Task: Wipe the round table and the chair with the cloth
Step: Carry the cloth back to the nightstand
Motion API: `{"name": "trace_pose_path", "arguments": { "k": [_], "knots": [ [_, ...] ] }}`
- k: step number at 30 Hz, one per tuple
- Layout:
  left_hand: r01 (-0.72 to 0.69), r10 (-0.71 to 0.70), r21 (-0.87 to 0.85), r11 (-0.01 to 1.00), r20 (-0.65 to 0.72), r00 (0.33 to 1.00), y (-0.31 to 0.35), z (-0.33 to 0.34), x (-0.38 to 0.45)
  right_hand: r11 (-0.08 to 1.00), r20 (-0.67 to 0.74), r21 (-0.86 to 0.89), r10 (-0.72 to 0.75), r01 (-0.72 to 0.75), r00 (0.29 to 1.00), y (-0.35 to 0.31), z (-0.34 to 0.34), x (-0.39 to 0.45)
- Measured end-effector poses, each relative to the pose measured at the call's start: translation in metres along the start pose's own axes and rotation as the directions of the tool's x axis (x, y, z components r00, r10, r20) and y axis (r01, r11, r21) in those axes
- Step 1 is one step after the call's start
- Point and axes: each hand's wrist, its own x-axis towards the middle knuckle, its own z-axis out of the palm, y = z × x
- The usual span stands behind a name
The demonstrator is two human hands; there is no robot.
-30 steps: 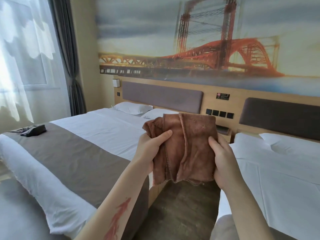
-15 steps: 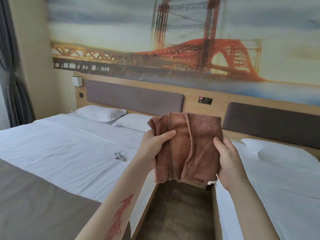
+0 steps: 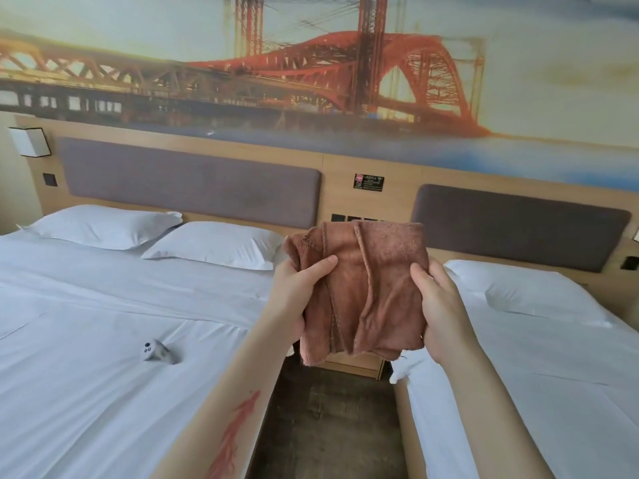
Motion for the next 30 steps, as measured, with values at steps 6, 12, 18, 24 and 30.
{"name": "trace_pose_path", "arguments": {
  "k": [6, 12, 18, 24, 30],
  "knots": [
    [-0.023, 0.024, 0.032, 0.999, -0.031, 0.999, -0.021, 0.044, 0.158, 0.998, 0.006, 0.063, -0.022, 0.022, 1.0, 0.031, -0.002, 0.164],
    [-0.065, 0.066, 0.008, 0.998, -0.003, 0.998, -0.032, 0.092, 0.296, 0.996, 0.011, 0.065, -0.059, 0.058, 0.998, 0.039, -0.01, 0.311],
    [-0.046, 0.046, 0.026, 0.999, 0.02, 0.999, -0.055, 0.113, 0.41, 0.998, 0.005, 0.057, -0.033, 0.032, 0.999, 0.071, -0.011, 0.42],
    [-0.027, 0.025, 0.026, 0.999, 0.062, 0.998, -0.089, 0.122, 0.532, 0.998, -0.031, 0.053, -0.045, 0.047, 0.999, 0.11, -0.003, 0.522],
    [0.02, -0.022, 0.014, 1.0, 0.141, 0.99, -0.113, 0.128, 0.682, 0.996, -0.073, 0.073, -0.04, 0.045, 0.997, 0.151, 0.015, 0.651]
  ]
}}
